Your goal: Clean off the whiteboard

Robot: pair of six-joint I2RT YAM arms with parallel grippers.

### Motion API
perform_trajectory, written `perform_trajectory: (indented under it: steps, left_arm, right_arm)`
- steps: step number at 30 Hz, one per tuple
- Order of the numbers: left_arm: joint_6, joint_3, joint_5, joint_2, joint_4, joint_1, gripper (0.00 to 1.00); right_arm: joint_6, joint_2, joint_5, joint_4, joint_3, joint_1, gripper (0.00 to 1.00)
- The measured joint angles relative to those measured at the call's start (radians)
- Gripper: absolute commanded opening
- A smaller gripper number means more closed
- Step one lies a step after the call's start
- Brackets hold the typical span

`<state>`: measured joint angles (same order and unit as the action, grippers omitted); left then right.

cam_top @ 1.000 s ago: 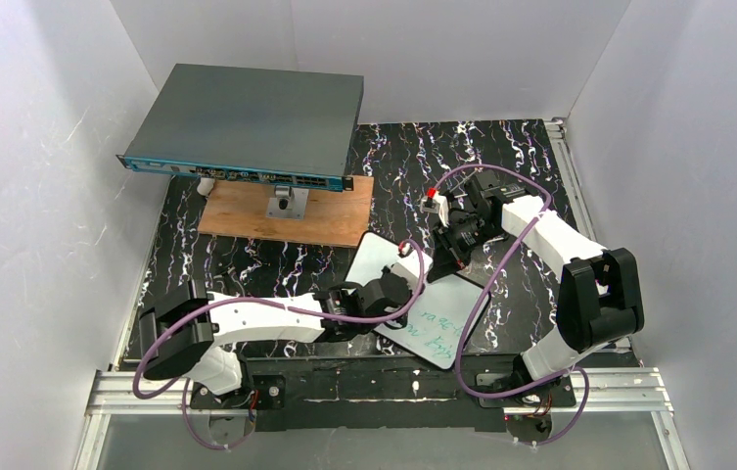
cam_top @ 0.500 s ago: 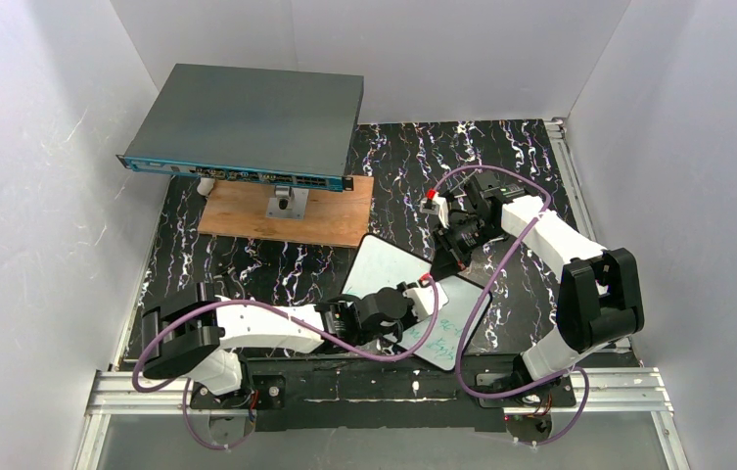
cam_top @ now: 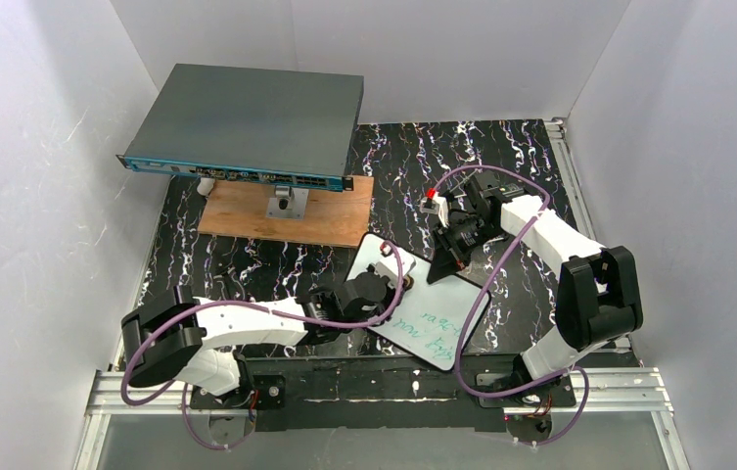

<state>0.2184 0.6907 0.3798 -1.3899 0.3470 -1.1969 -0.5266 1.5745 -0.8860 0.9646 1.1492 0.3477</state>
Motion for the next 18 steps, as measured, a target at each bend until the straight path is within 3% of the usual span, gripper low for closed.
perform_trajectory:
  steps: [10,18]
  left_arm:
    - [-0.263,-0.018,-0.048,-0.082,0.120,-0.130,0.00]
    - [-0.303,0.000,-0.063,-0.129,0.142,-0.169,0.00]
  right_arm:
    - [-0.003,0.003,-0.005,0.007,0.000,0.001,0.01]
    - [-0.008,0.003,-0.007,0.007,0.000,0.002,0.01]
